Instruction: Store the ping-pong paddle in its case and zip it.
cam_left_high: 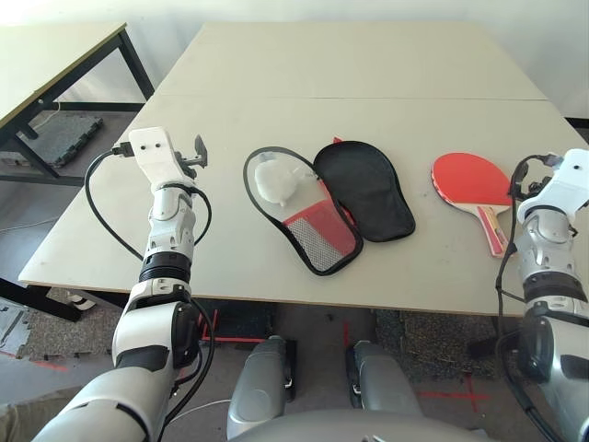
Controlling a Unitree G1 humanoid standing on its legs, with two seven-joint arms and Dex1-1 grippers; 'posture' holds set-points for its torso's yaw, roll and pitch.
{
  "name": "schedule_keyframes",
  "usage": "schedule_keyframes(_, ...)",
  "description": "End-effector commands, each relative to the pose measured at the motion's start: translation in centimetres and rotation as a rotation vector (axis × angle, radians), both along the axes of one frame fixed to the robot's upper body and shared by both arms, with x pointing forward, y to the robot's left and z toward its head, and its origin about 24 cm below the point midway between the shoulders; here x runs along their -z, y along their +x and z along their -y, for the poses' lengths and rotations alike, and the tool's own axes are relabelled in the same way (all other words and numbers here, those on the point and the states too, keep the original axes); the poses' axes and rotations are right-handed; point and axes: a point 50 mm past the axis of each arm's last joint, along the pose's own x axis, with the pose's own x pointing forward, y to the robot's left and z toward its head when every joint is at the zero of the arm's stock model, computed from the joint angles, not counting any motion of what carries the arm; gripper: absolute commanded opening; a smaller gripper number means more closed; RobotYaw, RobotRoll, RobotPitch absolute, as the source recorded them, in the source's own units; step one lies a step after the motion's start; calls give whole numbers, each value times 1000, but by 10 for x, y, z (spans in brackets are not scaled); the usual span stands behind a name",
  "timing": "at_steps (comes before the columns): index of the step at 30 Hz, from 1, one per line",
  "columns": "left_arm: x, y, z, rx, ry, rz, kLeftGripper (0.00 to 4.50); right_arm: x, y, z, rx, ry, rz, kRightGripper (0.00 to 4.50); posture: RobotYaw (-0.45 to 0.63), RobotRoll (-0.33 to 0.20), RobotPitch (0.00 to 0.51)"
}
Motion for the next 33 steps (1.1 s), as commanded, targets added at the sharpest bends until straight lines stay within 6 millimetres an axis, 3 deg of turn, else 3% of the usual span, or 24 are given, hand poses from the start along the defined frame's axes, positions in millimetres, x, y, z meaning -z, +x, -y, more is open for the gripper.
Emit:
schedule_keyframes(1, 0, -2, -2, 7, 24, 0, 4500, -1, 4, -2, -8, 16, -5, 4462, 71, 0, 79)
schedule_keyframes(7, -22, -1, -4, 140, 73, 33, 4500, -13, 13, -14, -110, 26, -6, 4462, 70, 0, 82)
schedule_keyframes(12, -53, -3, 0, 383, 118, 56, 4500, -31, 17, -27, -267, 82, -67, 4462, 63, 0, 85)
schedule_keyframes(21, -85, -12, 38, 877, 195, 5, 4500, -55, -6, -36, -465, 127, -382, 4462, 31, 0, 109)
schedule_keyframes(26, -89, -15, 56, 1068, 244, -30, 4500, -64, -23, -45, -562, 177, -526, 4462, 12, 0, 121)
schedule_keyframes(33, -75, -18, 72, 1165, 325, -93, 4500, -50, -34, -44, -530, 264, -657, 4462, 13, 0, 123)
